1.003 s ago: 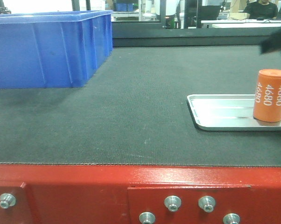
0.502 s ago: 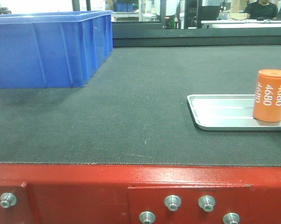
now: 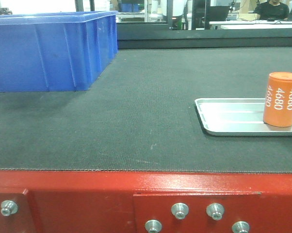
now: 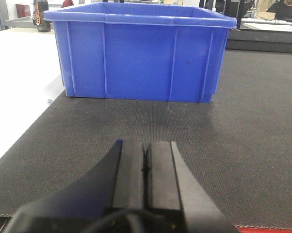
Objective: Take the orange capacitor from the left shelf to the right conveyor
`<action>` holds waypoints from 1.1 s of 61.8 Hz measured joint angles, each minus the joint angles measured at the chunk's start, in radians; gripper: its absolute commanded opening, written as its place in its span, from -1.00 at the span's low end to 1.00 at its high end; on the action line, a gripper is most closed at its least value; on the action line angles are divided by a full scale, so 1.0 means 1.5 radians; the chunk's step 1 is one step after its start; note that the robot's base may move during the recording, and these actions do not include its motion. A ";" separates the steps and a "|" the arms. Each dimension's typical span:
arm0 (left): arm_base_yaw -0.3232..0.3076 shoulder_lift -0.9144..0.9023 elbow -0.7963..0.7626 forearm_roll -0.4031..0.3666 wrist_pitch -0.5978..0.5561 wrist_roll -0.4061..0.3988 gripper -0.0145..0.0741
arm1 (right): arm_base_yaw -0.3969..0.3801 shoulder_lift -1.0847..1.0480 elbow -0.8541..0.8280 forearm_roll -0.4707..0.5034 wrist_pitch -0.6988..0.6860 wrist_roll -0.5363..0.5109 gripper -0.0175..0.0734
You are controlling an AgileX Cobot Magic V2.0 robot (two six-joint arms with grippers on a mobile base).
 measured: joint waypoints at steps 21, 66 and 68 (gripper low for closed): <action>0.000 0.000 0.000 0.000 0.000 0.000 -0.96 | -0.041 -0.058 0.047 0.000 -0.010 0.000 -0.49; 0.000 0.000 0.000 0.000 0.000 0.000 -0.96 | -0.133 -0.280 0.310 0.045 -0.119 0.000 -0.49; 0.000 0.000 0.000 0.000 0.000 0.000 -0.96 | -0.133 -0.280 0.310 0.045 -0.119 0.000 -0.49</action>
